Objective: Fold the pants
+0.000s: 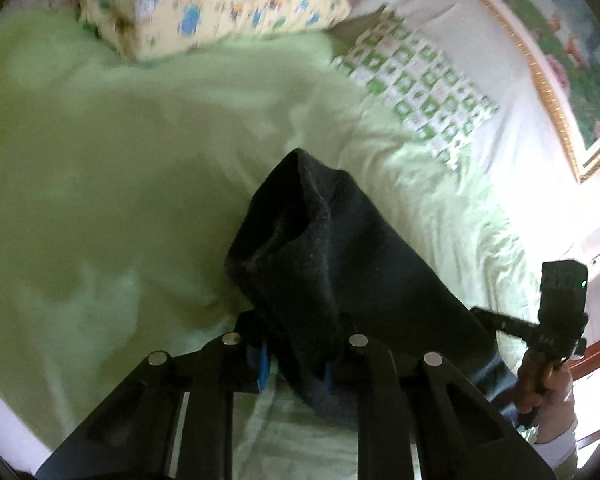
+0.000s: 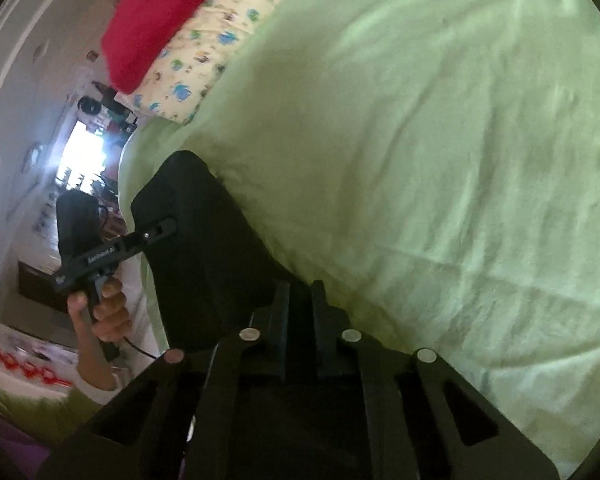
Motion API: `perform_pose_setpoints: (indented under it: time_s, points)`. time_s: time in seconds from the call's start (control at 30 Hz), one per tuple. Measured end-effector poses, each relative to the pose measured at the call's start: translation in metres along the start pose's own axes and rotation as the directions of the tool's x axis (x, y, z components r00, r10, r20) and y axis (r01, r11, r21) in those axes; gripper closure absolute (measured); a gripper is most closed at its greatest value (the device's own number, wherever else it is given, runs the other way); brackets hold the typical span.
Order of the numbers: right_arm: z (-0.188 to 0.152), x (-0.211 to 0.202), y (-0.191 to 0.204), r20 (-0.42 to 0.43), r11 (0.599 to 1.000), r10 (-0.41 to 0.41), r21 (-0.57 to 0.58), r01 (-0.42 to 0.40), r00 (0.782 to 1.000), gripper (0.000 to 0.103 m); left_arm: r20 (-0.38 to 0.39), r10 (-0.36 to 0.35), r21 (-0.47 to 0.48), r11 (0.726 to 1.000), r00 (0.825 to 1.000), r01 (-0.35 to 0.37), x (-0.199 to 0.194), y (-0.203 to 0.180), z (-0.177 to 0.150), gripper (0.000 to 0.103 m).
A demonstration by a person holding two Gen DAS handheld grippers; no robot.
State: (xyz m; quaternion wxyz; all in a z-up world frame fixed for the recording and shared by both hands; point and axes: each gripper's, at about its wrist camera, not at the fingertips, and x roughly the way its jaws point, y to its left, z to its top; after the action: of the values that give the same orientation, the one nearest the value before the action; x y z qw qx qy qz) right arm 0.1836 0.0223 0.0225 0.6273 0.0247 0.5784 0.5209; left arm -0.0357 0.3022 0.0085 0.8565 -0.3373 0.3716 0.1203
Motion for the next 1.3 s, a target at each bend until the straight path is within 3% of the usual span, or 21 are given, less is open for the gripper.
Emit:
perform_pose_setpoints:
  time_s: [0.13,0.23,0.33,0.43,0.53,0.6,0.73,0.87,1.0,1.17,1.3]
  points:
    - [0.013,-0.020,0.025,0.136,0.998,-0.048,-0.042,0.055,0.989,0.095,0.093,-0.012,0.044,0.999,0.996,0.008,-0.035,-0.004,0.002,0.085]
    - [0.020,-0.014,0.029,0.189,0.998,-0.052,-0.032,0.059,0.981,0.096,0.107,0.007,0.045,0.999,0.994,-0.012,-0.041,0.009,0.007,0.085]
    - [0.021,0.012,0.032,0.195,0.997,-0.074,-0.021,0.080,0.978,0.096,0.086,0.027,0.047,0.998,0.996,-0.031,-0.029,0.024,0.006,0.085]
    - [0.017,0.039,0.028,0.186,0.985,-0.165,-0.012,0.171,0.968,0.095,0.028,0.071,0.055,0.996,0.997,-0.072,-0.010,0.037,0.001,0.082]
    - [0.012,0.047,0.015,0.194,0.978,-0.206,0.070,0.196,0.959,0.094,0.060,0.118,0.063,0.991,0.991,-0.121,-0.023,0.036,-0.004,0.069]
    - [0.004,0.030,0.012,0.248,0.978,-0.195,0.121,0.170,0.949,0.093,0.089,0.145,0.069,0.986,0.985,-0.152,-0.034,0.033,-0.007,0.062]
    - [-0.026,-0.021,0.022,0.342,0.979,-0.188,0.144,0.146,0.921,0.092,0.131,0.158,0.090,0.981,0.979,-0.170,-0.058,0.020,-0.013,0.062]
    - [-0.063,-0.057,0.027,0.376,0.973,-0.208,0.171,0.153,0.903,0.090,0.141,0.104,0.127,0.984,0.985,-0.122,-0.070,-0.005,-0.019,0.062]
    - [-0.099,-0.080,0.023,0.389,0.961,-0.241,0.221,0.164,0.889,0.081,0.108,0.041,0.200,0.978,0.993,-0.062,-0.064,-0.041,-0.028,0.058]
    - [-0.148,-0.113,0.017,0.413,0.936,-0.313,0.287,0.204,0.855,0.071,0.000,-0.039,0.318,0.947,0.999,0.037,-0.035,-0.100,-0.046,0.058]
    - [-0.188,-0.140,0.007,0.431,0.905,-0.363,0.372,0.204,0.826,0.066,-0.090,-0.097,0.403,0.907,0.991,0.126,-0.011,-0.150,-0.067,0.056]
